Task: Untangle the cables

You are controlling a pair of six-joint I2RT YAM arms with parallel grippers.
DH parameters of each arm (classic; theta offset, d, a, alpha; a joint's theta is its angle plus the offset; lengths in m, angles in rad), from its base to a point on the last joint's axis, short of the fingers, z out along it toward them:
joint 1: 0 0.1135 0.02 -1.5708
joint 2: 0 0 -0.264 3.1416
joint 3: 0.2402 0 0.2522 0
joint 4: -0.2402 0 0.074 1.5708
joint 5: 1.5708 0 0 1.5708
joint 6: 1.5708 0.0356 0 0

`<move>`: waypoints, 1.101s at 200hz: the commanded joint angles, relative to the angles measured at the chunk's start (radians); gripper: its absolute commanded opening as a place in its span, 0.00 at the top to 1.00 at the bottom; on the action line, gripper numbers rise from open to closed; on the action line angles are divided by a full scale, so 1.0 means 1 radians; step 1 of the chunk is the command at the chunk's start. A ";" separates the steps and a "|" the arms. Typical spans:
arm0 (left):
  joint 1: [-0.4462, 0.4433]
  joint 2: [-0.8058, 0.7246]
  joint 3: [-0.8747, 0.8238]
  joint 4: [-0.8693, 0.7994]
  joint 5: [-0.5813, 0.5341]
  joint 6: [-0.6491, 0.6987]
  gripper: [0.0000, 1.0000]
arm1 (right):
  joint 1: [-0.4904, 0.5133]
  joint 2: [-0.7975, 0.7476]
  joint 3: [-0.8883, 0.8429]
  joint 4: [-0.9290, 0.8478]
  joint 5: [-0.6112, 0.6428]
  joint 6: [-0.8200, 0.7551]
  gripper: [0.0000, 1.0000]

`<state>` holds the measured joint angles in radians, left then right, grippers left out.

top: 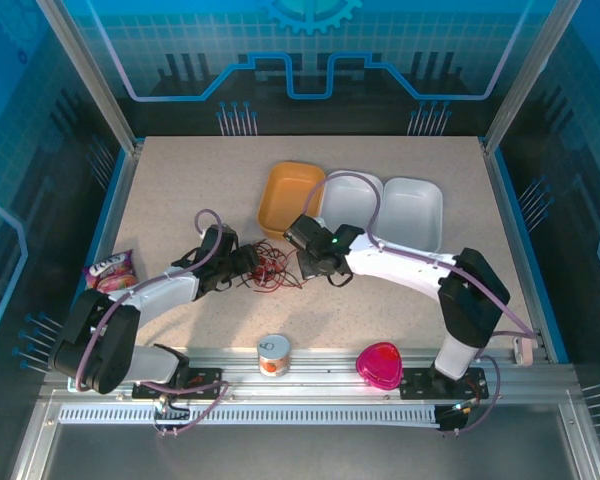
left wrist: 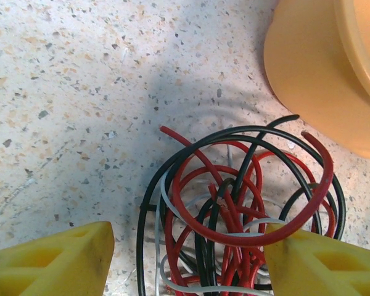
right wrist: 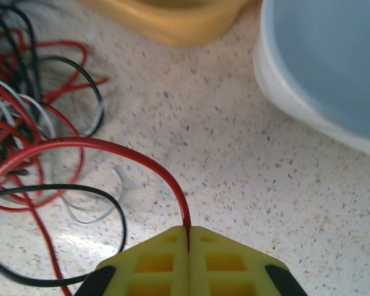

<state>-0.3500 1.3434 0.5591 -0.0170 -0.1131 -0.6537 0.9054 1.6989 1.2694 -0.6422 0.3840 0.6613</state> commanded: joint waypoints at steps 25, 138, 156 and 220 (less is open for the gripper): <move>-0.005 0.002 -0.016 0.006 0.026 0.015 0.38 | 0.061 -0.087 0.039 0.084 0.106 -0.098 1.00; -0.006 0.050 -0.016 0.021 0.018 0.001 0.42 | 0.128 -0.272 0.061 0.322 0.059 -0.314 1.00; -0.006 0.054 -0.016 0.023 0.019 -0.001 0.43 | 0.130 -0.284 0.078 0.347 0.026 -0.335 1.00; -0.005 0.022 -0.016 0.023 0.023 -0.014 0.39 | 0.130 -0.274 0.173 0.372 0.004 -0.419 1.00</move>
<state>-0.3500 1.3876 0.5579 -0.0097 -0.1040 -0.6548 1.0222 1.4418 1.3735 -0.3248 0.3981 0.3000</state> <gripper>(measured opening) 0.594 0.058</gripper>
